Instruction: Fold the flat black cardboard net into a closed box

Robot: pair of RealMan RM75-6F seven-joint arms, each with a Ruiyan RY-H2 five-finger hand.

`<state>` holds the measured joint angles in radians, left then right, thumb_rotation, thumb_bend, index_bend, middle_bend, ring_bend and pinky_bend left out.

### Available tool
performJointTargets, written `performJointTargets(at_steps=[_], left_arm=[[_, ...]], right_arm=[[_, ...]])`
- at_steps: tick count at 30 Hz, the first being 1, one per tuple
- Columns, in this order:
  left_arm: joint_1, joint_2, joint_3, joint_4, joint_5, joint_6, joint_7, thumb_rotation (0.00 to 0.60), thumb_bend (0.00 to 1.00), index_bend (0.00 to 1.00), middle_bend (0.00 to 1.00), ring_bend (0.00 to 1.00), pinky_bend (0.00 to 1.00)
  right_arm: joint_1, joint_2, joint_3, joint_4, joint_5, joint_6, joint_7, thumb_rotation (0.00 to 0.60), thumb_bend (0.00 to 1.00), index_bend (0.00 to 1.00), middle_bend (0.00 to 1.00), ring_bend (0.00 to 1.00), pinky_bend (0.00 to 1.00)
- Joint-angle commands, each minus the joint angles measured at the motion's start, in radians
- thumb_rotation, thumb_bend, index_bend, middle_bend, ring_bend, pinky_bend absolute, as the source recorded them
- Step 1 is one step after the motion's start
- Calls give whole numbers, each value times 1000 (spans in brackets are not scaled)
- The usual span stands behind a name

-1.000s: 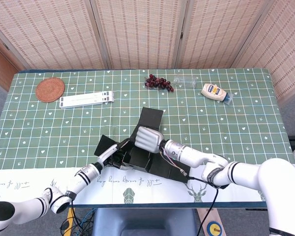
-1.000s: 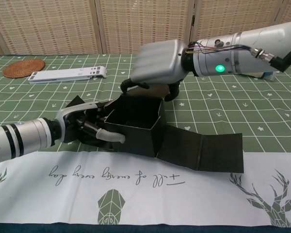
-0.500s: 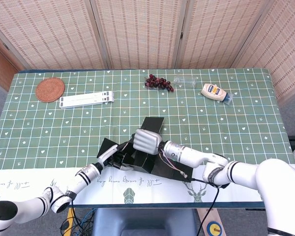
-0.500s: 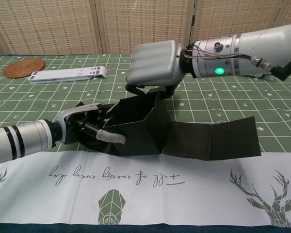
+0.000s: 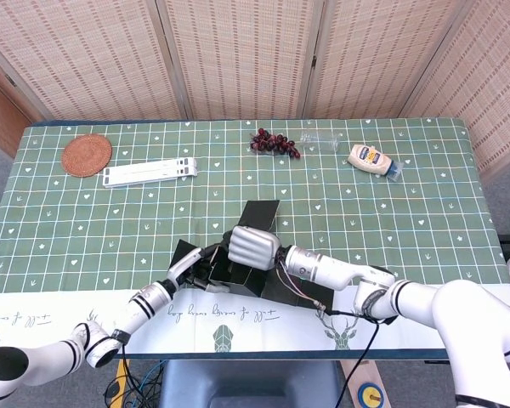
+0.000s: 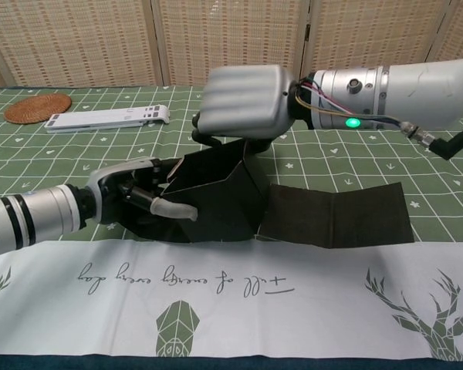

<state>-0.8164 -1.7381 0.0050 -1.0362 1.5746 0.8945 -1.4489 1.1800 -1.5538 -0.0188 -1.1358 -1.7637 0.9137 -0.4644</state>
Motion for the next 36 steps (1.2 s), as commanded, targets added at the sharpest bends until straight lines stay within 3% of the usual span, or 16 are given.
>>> performJointTargets(at_steps=[1, 3, 7, 9, 13, 21, 28, 36], left_arm=[[3, 4, -1, -5, -4, 7, 15, 600, 168, 217, 145, 636, 905], [5, 6, -2, -9, -7, 10, 24, 600, 168, 223, 154, 636, 905], [7, 10, -4, -17, -11, 14, 48, 600, 168, 231, 163, 636, 905], [8, 11, -5, -21, -14, 14, 58, 600, 168, 231, 164, 636, 905], [9, 12, -9, -26, -20, 15, 72, 600, 168, 231, 164, 636, 905], [16, 20, -24, -39, -45, 12, 112, 600, 168, 242, 173, 638, 905], [30, 63, -34, -79, -58, 20, 122, 600, 168, 243, 173, 638, 905], [53, 163, -44, -154, -75, 25, 70, 600, 168, 239, 173, 638, 905]], right_arm=[[-22, -25, 2, 29, -11, 34, 7, 600, 385, 447, 407, 815, 1000], [-32, -32, 5, 33, -7, 42, 6, 600, 369, 407, 370, 802, 1000], [-53, -35, 16, 21, 19, 37, -11, 600, 289, 96, 216, 759, 1000], [-63, -31, 24, 3, 36, 30, -21, 600, 253, 9, 128, 740, 1000], [-78, -16, 38, -38, 66, 14, -43, 600, 224, 0, 54, 723, 1000], [-108, 24, 70, -124, 109, 29, -2, 600, 223, 0, 17, 715, 1000], [-163, 82, 89, -219, 121, 113, 79, 600, 225, 0, 17, 715, 1000], [-291, 160, 100, -300, 175, 249, 151, 600, 237, 0, 18, 715, 1000]])
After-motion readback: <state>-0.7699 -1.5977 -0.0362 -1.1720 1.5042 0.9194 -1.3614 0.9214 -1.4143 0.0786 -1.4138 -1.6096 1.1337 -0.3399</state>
